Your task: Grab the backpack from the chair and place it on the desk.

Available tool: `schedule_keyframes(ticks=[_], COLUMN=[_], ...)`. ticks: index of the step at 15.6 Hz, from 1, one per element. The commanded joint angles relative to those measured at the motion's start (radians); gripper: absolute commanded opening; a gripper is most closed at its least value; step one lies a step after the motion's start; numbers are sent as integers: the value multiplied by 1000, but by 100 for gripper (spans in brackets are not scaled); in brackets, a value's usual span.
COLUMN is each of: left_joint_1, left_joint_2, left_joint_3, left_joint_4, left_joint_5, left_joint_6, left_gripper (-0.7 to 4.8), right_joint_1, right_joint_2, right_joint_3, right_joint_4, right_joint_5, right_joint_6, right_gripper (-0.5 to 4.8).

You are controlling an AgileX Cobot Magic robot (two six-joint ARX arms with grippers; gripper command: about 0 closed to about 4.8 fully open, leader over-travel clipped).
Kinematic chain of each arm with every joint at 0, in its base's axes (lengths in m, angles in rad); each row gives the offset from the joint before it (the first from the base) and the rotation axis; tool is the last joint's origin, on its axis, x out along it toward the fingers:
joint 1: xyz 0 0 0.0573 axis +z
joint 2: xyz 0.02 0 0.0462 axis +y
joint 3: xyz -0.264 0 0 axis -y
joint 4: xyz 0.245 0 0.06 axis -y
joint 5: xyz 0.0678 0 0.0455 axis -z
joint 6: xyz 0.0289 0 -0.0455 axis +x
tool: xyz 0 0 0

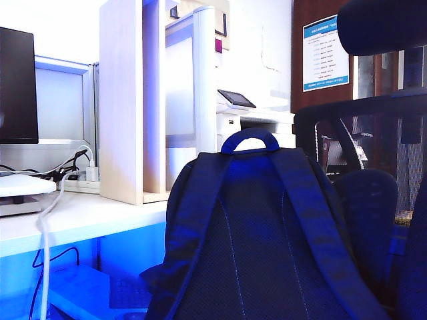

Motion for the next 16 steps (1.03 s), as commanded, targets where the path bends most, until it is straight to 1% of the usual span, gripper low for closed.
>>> schedule_keyframes(ticks=[1, 2, 3, 4, 5, 6, 7, 8, 9, 11, 12, 13, 14, 15, 16], left_joint_1=[0, 0, 0, 0, 0, 0, 0, 0, 0, 0, 0, -1, -1, -3, -10], left_joint_2=[0, 0, 1, 11, 32, 67, 115, 177, 294, 483, 647, 809, 927, 1041, 1155], left_joint_3=[63, 85, 118, 149, 171, 196, 226, 261, 322, 394, 443, 494, 535, 584, 642], left_joint_4=[50, 77, 90, 92, 92, 95, 108, 122, 147, 223, 282, 325, 352, 362, 360], left_joint_5=[42, 42, 45, 81, 106, 134, 156, 158, 158, 158, 181, 233, 266, 287, 287], left_joint_6=[-12, -12, -12, -11, -11, -8, 0, 3, 74, 140, 175, 206, 233, 267, 292], left_gripper=[418, 474, 479, 479, 479, 479, 479, 479, 479, 479, 479, 479, 479, 479, 479], right_joint_1=[0, 0, 0, 0, 0, 0, 0, 0, 0, 0, 0, 0, 0, 0, 0], right_joint_2=[1, 1, 2, 2, 3, 6, 15, 31, 62, 119, 165, 219, 248, 285, 320], right_joint_3=[9, 24, 58, 101, 132, 161, 186, 204, 223, 238, 249, 266, 277, 293, 309], right_joint_4=[103, 100, 97, 97, 97, 97, 97, 97, 98, 117, 147, 172, 192, 208, 227], right_joint_5=[-8, -18, -42, -42, -40, -38, -38, -39, -42, -46, -61, -73, -89, -98, -111], right_joint_6=[150, 162, 177, 178, 178, 178, 178, 178, 179, 208, 237, 257, 257, 256, 256], right_gripper=[219, 221, 225, 270, 297, 312, 312, 316, 328, 343, 370, 370, 370, 371, 380])
